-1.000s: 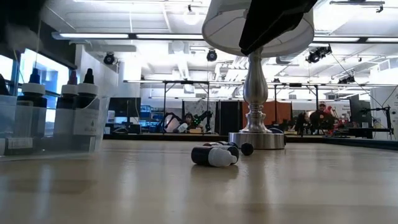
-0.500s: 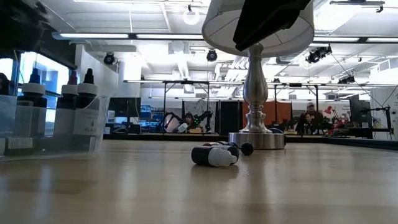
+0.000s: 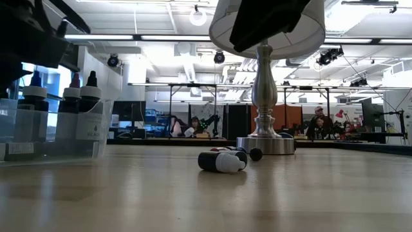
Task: Pick & Place food coloring
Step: Put the red food coloring bottle into the transparent bin, then put the black food coloring bottle into the transparent bin
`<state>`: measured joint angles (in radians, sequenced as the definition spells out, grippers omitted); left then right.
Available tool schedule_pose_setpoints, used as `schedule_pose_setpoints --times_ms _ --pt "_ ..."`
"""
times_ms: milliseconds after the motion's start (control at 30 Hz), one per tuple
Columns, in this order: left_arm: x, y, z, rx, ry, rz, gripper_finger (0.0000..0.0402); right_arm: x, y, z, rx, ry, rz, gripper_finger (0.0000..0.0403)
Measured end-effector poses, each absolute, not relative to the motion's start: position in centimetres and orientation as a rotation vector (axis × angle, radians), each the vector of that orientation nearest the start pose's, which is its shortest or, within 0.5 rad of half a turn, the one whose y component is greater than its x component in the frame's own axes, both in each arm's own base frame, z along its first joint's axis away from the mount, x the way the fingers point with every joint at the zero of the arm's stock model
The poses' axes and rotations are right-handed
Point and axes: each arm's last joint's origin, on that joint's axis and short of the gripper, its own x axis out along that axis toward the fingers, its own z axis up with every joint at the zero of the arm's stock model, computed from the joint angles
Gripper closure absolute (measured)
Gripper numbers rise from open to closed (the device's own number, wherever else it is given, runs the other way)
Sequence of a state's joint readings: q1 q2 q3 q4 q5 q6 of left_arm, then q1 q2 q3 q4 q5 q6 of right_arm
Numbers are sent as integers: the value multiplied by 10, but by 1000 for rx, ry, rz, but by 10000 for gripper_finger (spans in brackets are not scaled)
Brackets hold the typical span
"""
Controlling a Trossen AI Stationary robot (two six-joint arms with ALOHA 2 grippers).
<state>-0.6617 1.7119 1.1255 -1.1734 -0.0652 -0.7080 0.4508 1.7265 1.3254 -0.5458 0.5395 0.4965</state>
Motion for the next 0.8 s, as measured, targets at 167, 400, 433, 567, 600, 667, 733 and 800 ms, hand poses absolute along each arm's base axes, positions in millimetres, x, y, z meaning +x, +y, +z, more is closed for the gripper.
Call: schedule_pose_setpoints --times_ms 167,400,433,567,600,667,733,800 --pt "221 -166 184 115 1673 150 256 334 148 246 22 816 -216 254" --pt "219 -168 184 17 1720 173 212 337 145 244 98 843 -183 254" --pt "219 -167 184 1 1700 220 210 338 146 242 132 852 -186 254" --pt "218 -164 193 30 1571 339 209 343 151 223 144 907 -195 254" --pt "217 -164 199 38 1534 349 209 344 153 217 133 920 -196 254" --pt "215 -166 213 50 1449 354 208 349 155 205 132 936 -207 254" --pt "210 -169 230 67 1354 341 208 353 156 195 152 944 -230 254" --pt "204 -173 247 80 1235 323 208 358 153 188 165 951 -242 254"
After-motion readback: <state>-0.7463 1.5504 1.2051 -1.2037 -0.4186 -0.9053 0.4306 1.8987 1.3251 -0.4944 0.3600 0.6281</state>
